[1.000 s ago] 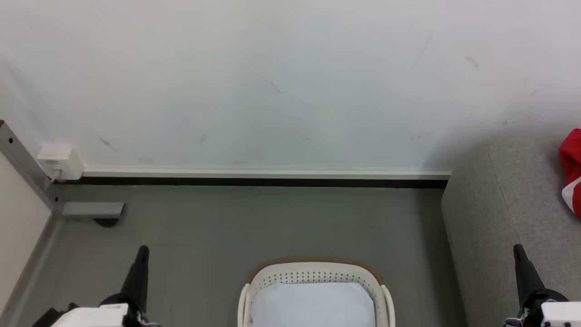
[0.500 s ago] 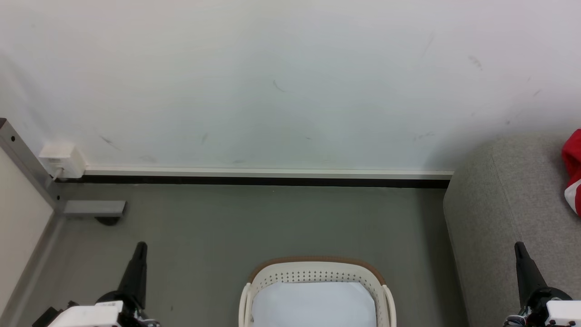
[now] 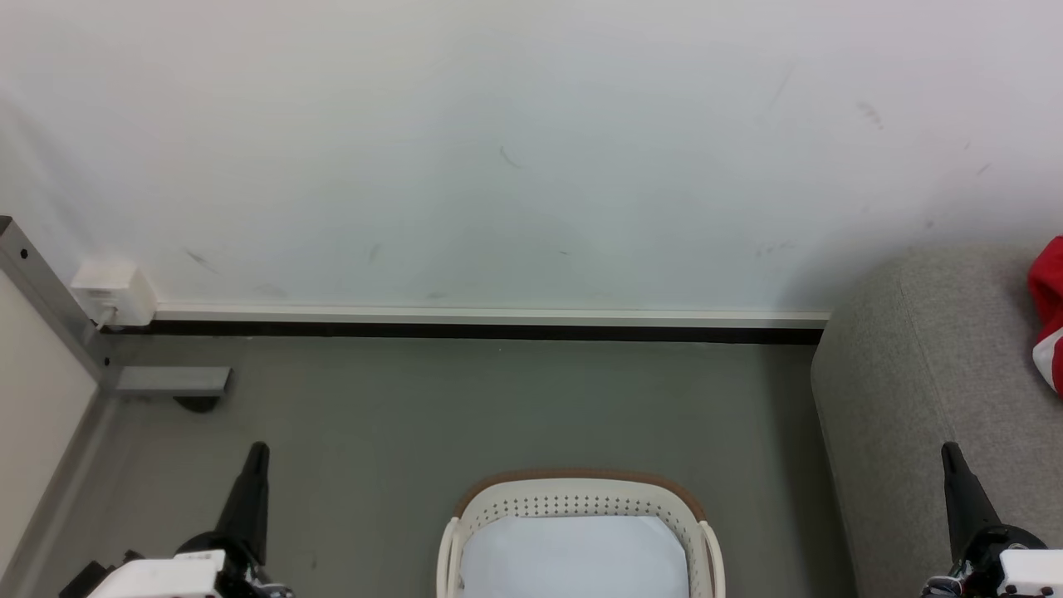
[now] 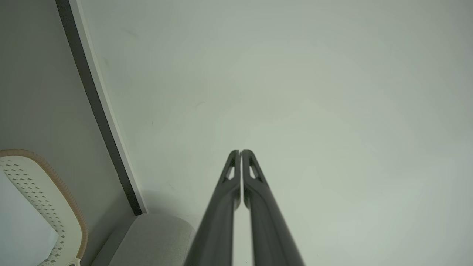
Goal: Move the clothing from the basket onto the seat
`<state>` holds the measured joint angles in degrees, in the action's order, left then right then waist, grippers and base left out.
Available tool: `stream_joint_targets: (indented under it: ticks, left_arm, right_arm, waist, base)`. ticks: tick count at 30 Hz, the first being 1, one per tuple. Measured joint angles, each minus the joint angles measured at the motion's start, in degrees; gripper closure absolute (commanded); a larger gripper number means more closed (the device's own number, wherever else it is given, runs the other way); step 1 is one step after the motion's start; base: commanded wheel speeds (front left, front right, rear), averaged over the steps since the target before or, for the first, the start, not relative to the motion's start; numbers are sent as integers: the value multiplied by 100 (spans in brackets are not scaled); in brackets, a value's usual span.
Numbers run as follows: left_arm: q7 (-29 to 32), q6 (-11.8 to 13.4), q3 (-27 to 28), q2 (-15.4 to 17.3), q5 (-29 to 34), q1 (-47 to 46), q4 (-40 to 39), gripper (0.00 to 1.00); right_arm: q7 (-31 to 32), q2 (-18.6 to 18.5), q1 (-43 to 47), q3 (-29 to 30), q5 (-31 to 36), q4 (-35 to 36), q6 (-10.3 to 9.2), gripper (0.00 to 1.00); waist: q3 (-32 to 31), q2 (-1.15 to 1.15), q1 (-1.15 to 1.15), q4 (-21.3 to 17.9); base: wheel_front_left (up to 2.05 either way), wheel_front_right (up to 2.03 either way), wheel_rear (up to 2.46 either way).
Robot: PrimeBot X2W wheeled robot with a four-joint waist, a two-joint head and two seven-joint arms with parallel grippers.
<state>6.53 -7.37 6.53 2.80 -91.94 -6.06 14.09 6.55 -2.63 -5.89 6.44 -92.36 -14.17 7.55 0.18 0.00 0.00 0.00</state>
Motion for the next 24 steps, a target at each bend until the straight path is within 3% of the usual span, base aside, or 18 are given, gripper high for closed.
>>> stream_joint_targets:
  ticks: [24]
  left_arm:
    - [0,0,0,0,-1,-1,0,100]
  right_arm:
    - [0,0,-1,0,0,0,0,100]
  waist:
    - [0,0,0,0]
  base:
    - [0,0,0]
